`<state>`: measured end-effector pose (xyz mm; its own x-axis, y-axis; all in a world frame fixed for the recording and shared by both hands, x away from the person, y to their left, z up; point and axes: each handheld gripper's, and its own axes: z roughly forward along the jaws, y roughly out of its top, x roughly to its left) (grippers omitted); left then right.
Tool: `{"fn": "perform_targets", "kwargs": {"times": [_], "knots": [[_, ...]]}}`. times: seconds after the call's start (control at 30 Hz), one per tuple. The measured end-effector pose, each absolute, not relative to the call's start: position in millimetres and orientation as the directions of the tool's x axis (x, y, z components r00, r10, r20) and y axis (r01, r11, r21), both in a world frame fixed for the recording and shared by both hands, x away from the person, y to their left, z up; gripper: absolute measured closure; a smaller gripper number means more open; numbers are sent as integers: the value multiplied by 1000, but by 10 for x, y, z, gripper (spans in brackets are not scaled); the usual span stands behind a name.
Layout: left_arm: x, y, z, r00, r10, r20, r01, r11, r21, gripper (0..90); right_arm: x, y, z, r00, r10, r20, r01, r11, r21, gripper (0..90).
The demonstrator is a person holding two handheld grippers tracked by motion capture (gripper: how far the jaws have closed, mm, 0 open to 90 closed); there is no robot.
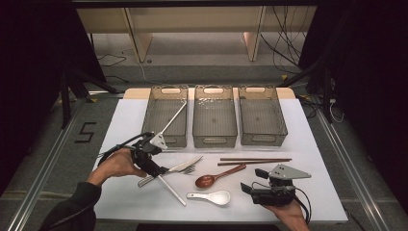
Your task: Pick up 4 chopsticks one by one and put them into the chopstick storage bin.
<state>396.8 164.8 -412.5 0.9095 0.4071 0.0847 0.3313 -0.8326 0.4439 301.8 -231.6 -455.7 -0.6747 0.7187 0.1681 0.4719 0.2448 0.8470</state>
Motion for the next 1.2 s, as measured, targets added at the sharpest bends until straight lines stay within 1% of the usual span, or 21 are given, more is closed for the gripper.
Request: {"fn": "perform_targets", "kwargs": {"times": [0.17, 0.4, 0.53, 0.67, 0.77, 0.9, 0.97, 1.03, 1.2], "knots": [[3869, 1612, -4217, 933, 350, 80, 289, -864, 413, 233, 3016, -2315, -4555, -674, 719, 168, 472, 245, 847, 239], [3765, 1560, -4325, 962, 257, 88, 215, -919, 331, 228, 3016, -2314, -4554, -675, 718, 170, 472, 244, 847, 239], [3729, 1543, -4383, 969, 227, 94, 187, -930, 316, 218, 3017, -2318, -4556, -675, 718, 171, 473, 243, 847, 239], [3713, 1524, -4433, 978, 190, 88, 155, -940, 302, 231, 3018, -2316, -4557, -675, 717, 174, 476, 243, 845, 239], [3714, 1513, -4460, 980, 168, 102, 133, -950, 282, 265, 3019, -2314, -4558, -675, 716, 175, 476, 243, 845, 239], [3721, 1510, -4497, 982, 137, 129, 100, -961, 259, 335, 3022, -2315, -4561, -675, 716, 177, 478, 241, 845, 239], [3714, 1503, -4508, 985, 112, 129, 78, -966, 248, 368, 3023, -2315, -4564, -676, 715, 179, 479, 241, 844, 239], [3709, 1491, -4524, 985, 104, 137, 68, -967, 248, 392, 3024, -2314, -4566, -675, 715, 181, 481, 241, 843, 239], [3717, 1449, -4548, 987, 52, 151, 20, -978, 205, 447, 3027, -2316, -4567, -675, 714, 187, 484, 237, 842, 239]]}}
